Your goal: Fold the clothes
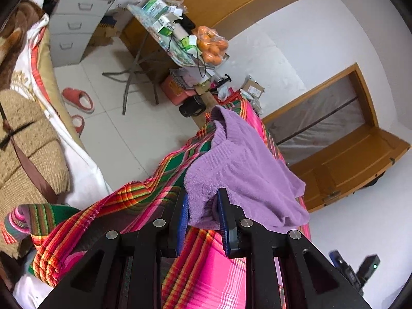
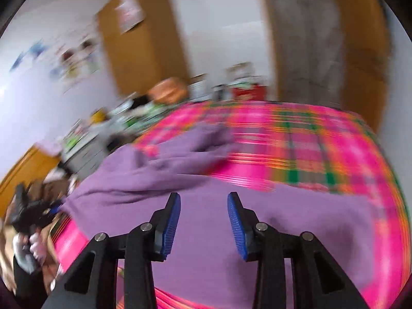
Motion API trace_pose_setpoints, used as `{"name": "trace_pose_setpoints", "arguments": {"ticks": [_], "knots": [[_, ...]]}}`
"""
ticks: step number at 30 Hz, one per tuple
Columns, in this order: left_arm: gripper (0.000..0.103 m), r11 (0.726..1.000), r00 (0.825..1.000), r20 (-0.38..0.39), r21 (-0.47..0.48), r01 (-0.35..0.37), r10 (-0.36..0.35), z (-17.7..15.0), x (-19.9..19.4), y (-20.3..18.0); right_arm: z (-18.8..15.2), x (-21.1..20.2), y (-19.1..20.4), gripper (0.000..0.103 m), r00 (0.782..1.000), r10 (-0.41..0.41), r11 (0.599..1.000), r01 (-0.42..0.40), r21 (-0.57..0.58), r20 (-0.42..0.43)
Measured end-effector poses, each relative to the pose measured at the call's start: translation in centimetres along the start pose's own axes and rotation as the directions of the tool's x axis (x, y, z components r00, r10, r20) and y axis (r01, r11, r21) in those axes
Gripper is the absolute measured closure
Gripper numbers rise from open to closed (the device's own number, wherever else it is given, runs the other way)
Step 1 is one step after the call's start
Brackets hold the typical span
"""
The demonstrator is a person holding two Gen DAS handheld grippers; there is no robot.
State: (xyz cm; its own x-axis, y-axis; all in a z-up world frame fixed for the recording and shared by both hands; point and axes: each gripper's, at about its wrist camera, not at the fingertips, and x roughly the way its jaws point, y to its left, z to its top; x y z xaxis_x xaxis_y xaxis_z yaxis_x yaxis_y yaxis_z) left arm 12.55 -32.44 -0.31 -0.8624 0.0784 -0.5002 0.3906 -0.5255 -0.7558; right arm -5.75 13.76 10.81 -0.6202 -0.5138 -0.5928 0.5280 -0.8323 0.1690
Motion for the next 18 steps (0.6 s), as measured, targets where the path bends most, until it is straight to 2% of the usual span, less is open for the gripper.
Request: {"name": "trace_pose_setpoints", "arguments": {"ticks": [4,8,9,14,15,18], "knots": [[0.076,0.999,0.999,0.014,-0.004,0.038,-0.038,0.0,-0.2,0.1,2.6,4.9,6.2,0.062,0.988,0.137,0.977,-0.146,-0.155,-0.073],[0.075,0.996,0.996,0.041,0.012,0.085,-0.085,-0.1,-0.5,-0.3,5.3,9.7,11.4,0.060,0.960,0.232,0.928,-0.267,-0.261,-0.157],[0.070,0.996,0.995,0.040,0.011,0.089,-0.090,-0.1,-0.4,-0.2,6.3,11.6,12.7,0.060,0.950,0.250,0.911,-0.297,-0.287,-0.189],[0.069,0.994,0.995,0.002,-0.049,0.100,-0.100,0.1,0.4,1.1,9.8,21.5,17.2,0.057,0.920,0.221,0.859,-0.341,-0.382,-0.323],[0.069,0.993,0.995,-0.001,-0.054,0.103,-0.103,0.1,0.3,1.2,10.3,23.2,17.8,0.056,0.908,0.224,0.852,-0.358,-0.382,-0.353],[0.069,0.994,0.995,0.006,-0.033,0.101,-0.101,0.3,0.1,1.0,11.7,27.7,19.6,0.051,0.885,0.205,0.830,-0.384,-0.405,-0.418]]}}
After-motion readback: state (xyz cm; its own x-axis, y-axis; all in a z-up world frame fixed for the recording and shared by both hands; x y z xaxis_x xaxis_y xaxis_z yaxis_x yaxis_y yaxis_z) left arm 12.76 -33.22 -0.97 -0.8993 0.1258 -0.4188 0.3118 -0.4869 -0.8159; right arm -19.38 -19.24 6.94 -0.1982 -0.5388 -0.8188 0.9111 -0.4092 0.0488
